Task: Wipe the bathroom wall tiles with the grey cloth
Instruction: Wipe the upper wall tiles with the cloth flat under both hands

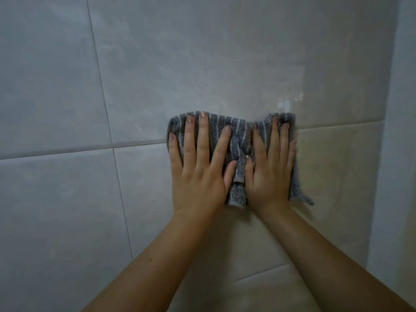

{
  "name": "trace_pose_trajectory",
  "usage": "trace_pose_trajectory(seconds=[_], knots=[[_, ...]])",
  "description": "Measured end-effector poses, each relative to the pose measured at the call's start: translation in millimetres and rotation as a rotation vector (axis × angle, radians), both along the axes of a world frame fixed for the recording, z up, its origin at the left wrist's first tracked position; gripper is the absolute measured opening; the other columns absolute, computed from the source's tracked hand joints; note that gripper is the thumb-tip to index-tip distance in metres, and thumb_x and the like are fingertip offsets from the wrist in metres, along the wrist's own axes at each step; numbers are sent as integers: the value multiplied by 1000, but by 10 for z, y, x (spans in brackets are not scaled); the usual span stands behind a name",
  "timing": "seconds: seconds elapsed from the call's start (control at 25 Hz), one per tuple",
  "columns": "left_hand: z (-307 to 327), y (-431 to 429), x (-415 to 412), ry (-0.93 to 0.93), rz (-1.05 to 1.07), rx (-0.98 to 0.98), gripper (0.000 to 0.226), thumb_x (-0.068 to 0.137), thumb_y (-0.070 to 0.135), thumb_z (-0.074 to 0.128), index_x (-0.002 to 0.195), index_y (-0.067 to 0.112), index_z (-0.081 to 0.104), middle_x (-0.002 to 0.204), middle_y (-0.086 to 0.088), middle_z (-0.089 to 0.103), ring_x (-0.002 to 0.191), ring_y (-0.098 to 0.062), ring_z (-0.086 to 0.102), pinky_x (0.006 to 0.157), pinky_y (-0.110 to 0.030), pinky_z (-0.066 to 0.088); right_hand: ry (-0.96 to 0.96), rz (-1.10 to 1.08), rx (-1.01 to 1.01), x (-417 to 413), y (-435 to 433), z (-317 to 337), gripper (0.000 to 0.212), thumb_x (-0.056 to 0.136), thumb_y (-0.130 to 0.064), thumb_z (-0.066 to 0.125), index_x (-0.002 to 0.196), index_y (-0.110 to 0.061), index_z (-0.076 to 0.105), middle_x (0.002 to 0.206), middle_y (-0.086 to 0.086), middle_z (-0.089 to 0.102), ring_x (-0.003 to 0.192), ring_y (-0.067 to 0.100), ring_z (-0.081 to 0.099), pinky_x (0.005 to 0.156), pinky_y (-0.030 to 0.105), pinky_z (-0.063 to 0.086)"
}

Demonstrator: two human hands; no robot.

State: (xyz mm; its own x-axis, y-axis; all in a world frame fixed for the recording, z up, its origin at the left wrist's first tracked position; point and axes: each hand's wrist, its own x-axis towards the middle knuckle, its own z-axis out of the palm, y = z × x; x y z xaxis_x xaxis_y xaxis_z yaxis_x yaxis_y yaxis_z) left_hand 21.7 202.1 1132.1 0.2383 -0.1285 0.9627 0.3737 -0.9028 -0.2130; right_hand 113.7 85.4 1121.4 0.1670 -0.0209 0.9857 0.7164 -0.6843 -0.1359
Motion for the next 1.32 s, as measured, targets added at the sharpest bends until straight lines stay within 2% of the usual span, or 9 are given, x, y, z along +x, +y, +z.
trace_pose_trajectory(seconds=[0.08,0.2,0.36,0.52,0.76,0.92,1.08,1.2,1.32], knots=[[-252,-48,20,59,-10,28,61,104,50,34,157,22,25,163,-19,16,152,-37,10,122,-57,5,54,-19,44,-8,0,-303,53,101,-35,21,151,-17,22,159,18,16,148,36,9,118,57,11],[-521,7,-36,87,-3,69,60,103,49,36,156,22,27,162,-19,18,151,-37,11,122,-57,6,57,-21,-38,-70,17,-595,54,101,-35,14,152,-15,18,158,20,16,147,40,11,117,60,13],[-224,-186,130,28,33,35,60,104,52,33,157,23,27,162,-20,17,151,-38,12,121,-58,6,-34,12,-170,138,-253,-227,55,98,-34,23,151,-18,24,158,17,18,148,38,12,117,58,13],[-19,-474,425,-55,74,-27,60,103,54,34,156,25,29,162,-20,19,151,-38,14,121,-58,8,-52,10,-124,592,-712,73,56,97,-37,33,151,-21,29,159,15,17,149,35,9,119,55,8],[-638,-736,558,43,111,-8,60,102,53,33,156,25,28,163,-19,15,151,-38,10,122,-57,5,-18,35,-153,709,-879,-626,55,100,-42,25,151,-20,24,158,18,16,147,40,10,117,60,11],[-231,-894,696,29,106,-17,61,103,56,29,156,26,27,163,-19,15,151,-38,10,122,-58,4,-84,58,-219,856,-1030,-218,54,100,-45,26,151,-26,26,158,17,19,147,39,12,117,58,12],[70,-1165,973,-16,101,-65,62,103,57,28,157,26,26,163,-19,14,152,-38,9,121,-59,6,-33,31,-86,1187,-1344,111,56,100,-46,25,151,-25,27,159,16,17,148,36,10,119,55,9],[-321,-1215,995,71,79,6,62,102,56,34,156,28,26,164,-18,13,152,-36,8,122,-57,6,17,16,-31,1247,-1408,-305,57,99,-41,30,151,-20,27,158,20,17,147,39,12,116,59,14],[-644,-1230,962,116,84,49,62,101,55,37,156,27,26,164,-17,13,152,-35,7,122,-56,4,6,4,-124,1108,-1327,-715,60,97,-38,32,152,-18,20,158,21,15,146,42,12,114,63,16]])
